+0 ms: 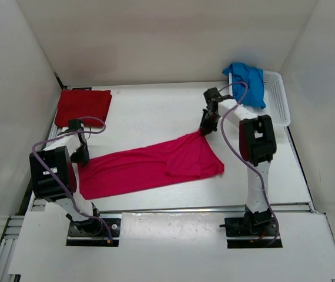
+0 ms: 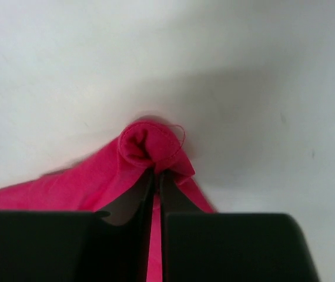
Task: Fold and stack the t-shirts
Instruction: Rotate the tshirt 90 degrees
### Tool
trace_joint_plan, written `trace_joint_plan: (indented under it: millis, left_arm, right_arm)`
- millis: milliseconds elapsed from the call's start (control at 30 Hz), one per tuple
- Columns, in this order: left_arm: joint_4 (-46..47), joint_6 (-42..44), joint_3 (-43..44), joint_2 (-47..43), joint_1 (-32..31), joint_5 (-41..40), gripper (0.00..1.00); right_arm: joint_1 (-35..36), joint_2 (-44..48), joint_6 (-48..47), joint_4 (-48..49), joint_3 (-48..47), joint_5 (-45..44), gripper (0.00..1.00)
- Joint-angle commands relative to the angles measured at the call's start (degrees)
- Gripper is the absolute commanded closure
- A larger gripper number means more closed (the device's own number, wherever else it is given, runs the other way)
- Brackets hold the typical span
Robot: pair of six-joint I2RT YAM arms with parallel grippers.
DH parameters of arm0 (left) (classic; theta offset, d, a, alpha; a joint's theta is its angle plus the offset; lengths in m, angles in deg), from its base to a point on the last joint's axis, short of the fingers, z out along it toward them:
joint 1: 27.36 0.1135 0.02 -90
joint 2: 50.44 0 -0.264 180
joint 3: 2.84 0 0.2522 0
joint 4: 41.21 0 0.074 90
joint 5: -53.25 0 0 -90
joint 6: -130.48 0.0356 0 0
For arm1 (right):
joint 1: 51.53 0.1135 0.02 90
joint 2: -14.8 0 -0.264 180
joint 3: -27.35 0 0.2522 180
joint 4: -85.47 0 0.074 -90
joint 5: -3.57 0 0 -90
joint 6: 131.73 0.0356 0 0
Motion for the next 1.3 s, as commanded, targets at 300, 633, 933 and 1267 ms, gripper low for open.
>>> trace_joint_plan:
  millis: [300, 633, 933, 1267]
  left_arm:
    - [-1.09, -0.47, -1.57, -7.66, 4.20, 7.69, 0.26]
    - [-1.80, -0.47, 0.10, -7.05, 5.96, 8.84, 0.25]
    - [-1.80, -0.47, -0.94, -9.24, 5.96, 7.69, 0.25]
    - [-2.86, -0.47, -0.95, -10.57, 6.48, 5.85, 0.24]
  right_arm:
    - [-0.20, -12.77, 1.70, -1.66, -35.87, 5.71, 0.48]
    - [0.33, 14.42, 12.14, 4.50, 8.87, -3.34, 0.48]
    - [-1.96, 5.92, 21.21, 7.75, 12.10, -1.50, 0.48]
    - [1.11, -7.11, 21.82, 0.72, -8.64, -7.20, 0.79]
